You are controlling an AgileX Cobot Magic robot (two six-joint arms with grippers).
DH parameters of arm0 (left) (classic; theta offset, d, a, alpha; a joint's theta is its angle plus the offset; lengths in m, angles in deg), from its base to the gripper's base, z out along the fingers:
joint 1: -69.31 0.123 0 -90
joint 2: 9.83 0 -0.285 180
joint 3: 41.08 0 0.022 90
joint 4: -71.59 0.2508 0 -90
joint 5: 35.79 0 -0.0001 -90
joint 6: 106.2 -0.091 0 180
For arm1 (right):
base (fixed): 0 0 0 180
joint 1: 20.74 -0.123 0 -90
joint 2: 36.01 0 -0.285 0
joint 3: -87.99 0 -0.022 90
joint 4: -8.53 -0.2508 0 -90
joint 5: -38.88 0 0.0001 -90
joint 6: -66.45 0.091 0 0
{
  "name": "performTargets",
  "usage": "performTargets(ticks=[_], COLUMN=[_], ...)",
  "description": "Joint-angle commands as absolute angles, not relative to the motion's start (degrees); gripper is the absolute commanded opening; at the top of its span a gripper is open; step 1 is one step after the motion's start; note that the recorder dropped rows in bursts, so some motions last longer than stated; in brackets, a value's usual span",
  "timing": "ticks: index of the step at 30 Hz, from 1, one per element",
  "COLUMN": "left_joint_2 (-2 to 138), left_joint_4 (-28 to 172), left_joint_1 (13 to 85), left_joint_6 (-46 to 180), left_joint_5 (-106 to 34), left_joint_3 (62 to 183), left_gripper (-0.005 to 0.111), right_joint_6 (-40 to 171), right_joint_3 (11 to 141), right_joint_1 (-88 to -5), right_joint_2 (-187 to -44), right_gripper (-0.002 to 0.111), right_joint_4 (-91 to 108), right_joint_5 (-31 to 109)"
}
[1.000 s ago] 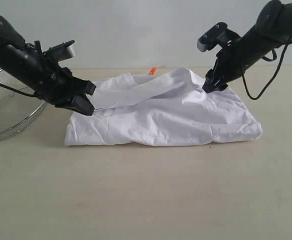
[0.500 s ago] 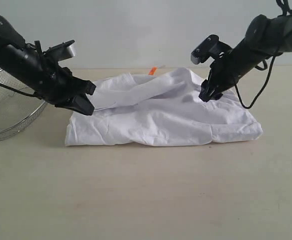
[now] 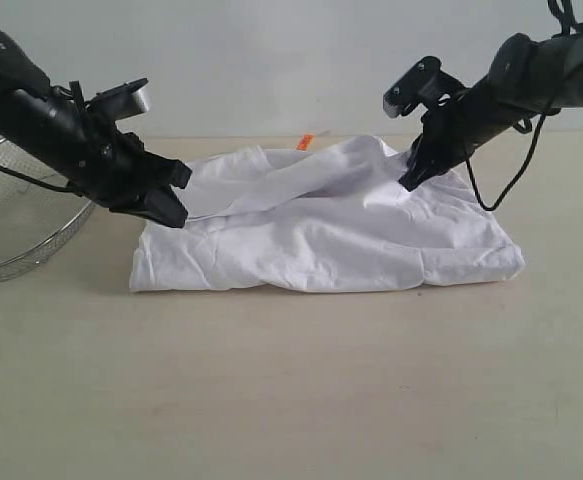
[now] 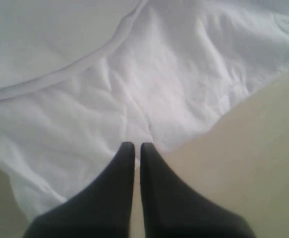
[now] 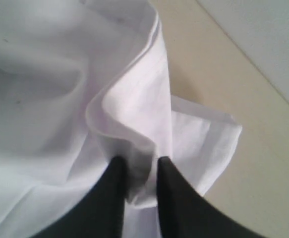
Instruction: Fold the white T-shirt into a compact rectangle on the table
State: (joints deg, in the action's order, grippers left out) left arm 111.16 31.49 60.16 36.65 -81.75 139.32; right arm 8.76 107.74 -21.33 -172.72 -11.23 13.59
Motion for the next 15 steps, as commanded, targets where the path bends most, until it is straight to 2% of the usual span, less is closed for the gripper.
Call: performTargets(ticks=[1,15], left_joint_2=[111.29,111.29], left_joint_4=[30.97,30.97], left_joint_1=[60.00,60.00], left_joint_6=[36.74,36.74], left_joint_5=[-81.16,-81.16], left_joint_3=[139.07,139.07], left_gripper=[0.004,0.004], right_joint_6=[9.50,15.88], right_joint_3=[107.92,107.92], right_joint_1=[-21.31,-20.65], right_joint_2=[-172.48,-172.48], right_gripper=[0.000,0.000], right_joint_4=[-11.21,-11.10], right_joint_5=[15.39,29.74])
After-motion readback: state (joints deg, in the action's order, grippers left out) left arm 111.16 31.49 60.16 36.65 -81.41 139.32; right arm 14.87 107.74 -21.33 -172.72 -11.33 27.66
